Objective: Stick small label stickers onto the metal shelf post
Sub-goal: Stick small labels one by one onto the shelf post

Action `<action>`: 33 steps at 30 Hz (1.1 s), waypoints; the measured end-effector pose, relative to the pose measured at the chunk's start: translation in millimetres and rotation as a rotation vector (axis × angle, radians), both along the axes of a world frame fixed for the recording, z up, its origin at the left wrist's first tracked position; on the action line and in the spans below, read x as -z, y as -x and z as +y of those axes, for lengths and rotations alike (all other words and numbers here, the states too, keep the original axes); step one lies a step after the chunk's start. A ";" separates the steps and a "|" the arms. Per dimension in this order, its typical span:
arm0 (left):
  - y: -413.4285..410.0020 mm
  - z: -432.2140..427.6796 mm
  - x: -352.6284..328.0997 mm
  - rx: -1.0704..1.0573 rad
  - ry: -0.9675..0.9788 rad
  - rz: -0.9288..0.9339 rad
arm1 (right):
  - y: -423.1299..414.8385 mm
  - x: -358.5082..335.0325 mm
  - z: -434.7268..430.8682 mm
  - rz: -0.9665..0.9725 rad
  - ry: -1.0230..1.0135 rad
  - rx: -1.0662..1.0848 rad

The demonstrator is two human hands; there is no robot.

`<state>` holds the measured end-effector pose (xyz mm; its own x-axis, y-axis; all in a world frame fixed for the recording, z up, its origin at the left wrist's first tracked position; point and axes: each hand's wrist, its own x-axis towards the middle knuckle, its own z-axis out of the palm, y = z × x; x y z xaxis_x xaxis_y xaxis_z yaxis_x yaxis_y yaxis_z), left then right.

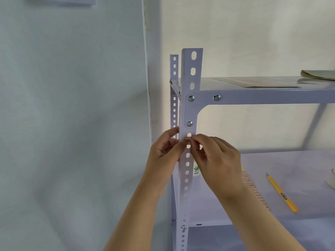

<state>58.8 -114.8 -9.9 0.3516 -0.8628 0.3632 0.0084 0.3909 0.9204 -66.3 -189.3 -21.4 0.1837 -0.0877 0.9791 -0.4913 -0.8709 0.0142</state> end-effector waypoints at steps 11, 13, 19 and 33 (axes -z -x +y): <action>-2.4 -2.7 2.4 -0.029 -0.009 -0.016 | -11.0 -7.7 2.4 0.030 -0.110 0.052; -2.2 -3.1 2.9 -0.027 -0.005 -0.009 | -9.6 -7.3 2.1 0.043 -0.106 0.049; -1.2 -2.0 2.6 -0.023 -0.003 0.001 | 0.3 2.0 1.7 -0.010 -0.061 0.011; -0.7 1.1 -0.8 -0.016 0.004 -0.022 | -12.3 -2.1 6.4 -0.018 -0.103 0.038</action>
